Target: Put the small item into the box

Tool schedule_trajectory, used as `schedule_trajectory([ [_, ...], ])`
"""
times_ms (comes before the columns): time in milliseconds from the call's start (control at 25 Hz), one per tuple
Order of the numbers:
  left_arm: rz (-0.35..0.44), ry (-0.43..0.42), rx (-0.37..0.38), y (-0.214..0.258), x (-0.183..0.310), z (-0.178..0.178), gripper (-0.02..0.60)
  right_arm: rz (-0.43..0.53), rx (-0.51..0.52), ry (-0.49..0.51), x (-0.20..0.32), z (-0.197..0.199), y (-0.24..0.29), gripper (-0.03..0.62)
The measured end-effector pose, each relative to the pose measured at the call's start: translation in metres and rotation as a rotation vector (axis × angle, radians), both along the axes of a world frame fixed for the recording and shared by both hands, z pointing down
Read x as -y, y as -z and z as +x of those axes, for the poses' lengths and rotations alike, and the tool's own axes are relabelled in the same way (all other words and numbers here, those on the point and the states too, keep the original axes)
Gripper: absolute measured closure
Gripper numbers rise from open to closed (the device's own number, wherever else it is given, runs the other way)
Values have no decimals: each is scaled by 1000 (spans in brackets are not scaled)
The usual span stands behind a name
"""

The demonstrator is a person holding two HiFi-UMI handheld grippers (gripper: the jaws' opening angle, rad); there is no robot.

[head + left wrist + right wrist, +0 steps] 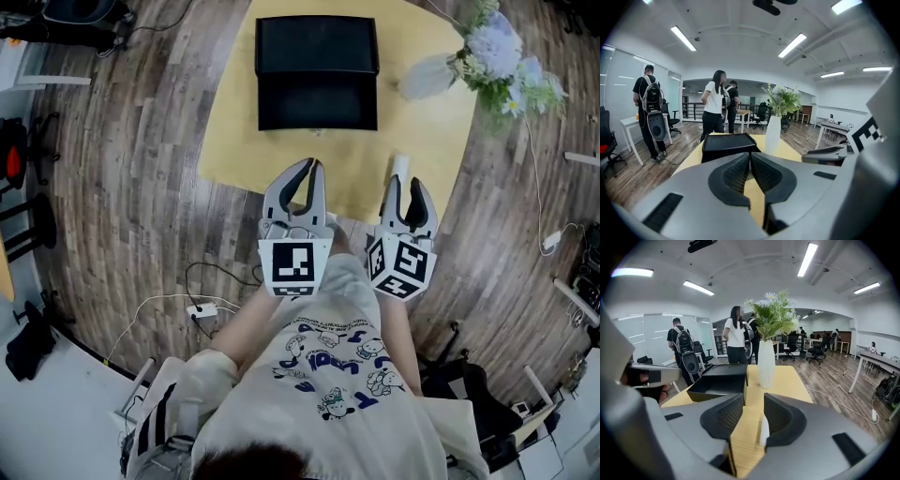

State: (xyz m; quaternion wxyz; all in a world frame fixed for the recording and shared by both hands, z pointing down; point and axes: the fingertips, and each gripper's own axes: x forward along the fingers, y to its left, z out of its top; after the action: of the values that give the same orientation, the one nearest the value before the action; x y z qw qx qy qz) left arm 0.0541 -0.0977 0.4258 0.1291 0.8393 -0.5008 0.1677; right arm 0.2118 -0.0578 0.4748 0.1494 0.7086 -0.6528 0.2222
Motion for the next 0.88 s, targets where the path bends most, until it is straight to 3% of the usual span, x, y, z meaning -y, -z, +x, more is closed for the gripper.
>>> schedule_trajectory([
  [880,-125,10,33,-61,16,7,557,-227,5,-44,2,25,-99,430],
])
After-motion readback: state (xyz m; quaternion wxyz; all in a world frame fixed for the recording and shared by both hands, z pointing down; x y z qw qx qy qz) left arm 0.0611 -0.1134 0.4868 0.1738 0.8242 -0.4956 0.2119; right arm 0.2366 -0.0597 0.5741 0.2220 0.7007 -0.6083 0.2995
